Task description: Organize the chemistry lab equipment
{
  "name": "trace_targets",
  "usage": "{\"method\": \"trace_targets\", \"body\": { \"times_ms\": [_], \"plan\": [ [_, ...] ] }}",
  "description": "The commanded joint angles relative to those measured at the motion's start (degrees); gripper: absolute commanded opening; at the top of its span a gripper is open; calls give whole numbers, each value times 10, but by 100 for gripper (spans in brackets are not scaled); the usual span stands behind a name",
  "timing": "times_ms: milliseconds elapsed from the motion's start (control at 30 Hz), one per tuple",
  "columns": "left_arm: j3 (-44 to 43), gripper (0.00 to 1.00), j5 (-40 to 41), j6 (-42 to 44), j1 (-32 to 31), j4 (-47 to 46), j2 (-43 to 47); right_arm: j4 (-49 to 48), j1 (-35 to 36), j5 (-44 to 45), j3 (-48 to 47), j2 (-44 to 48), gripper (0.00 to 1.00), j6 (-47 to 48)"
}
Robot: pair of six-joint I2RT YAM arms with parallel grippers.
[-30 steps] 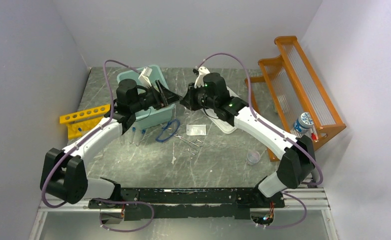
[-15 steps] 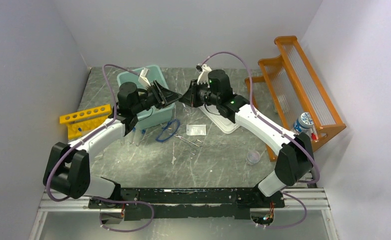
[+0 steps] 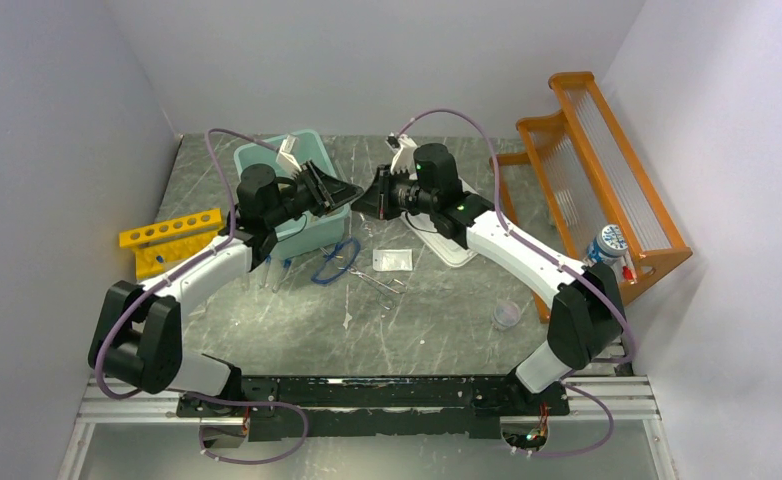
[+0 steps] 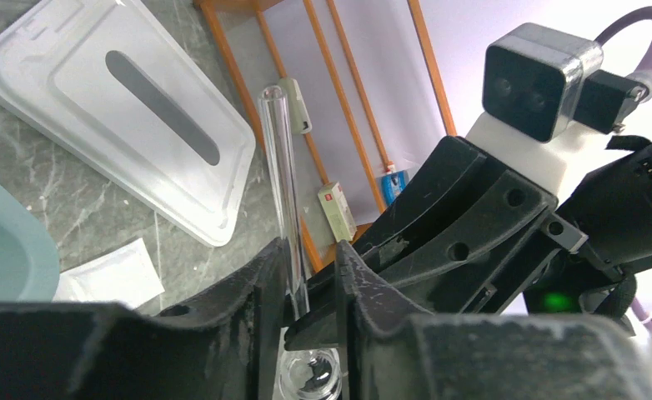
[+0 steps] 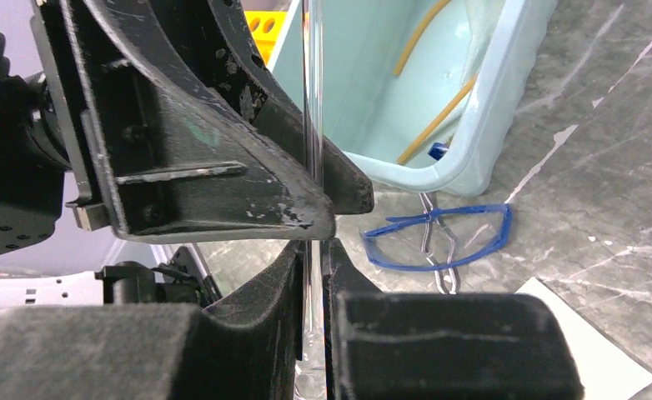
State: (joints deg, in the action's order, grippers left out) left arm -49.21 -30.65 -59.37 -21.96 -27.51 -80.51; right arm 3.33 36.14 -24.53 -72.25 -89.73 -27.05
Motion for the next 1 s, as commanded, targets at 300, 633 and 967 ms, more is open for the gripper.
{"method": "trace_targets", "body": {
  "times_ms": [300, 633, 967],
  "plan": [
    [-85, 5, 71, 141, -11, 117, 27, -31, -9, -10, -9, -9, 36, -20],
    [-355, 5, 175, 321, 50, 543, -66, -24, -67, 8, -26, 17, 64, -27],
    [-431, 5, 293, 348, 96, 663, -171, 33, -80, 47, -41, -22, 63, 8]
  ]
}}
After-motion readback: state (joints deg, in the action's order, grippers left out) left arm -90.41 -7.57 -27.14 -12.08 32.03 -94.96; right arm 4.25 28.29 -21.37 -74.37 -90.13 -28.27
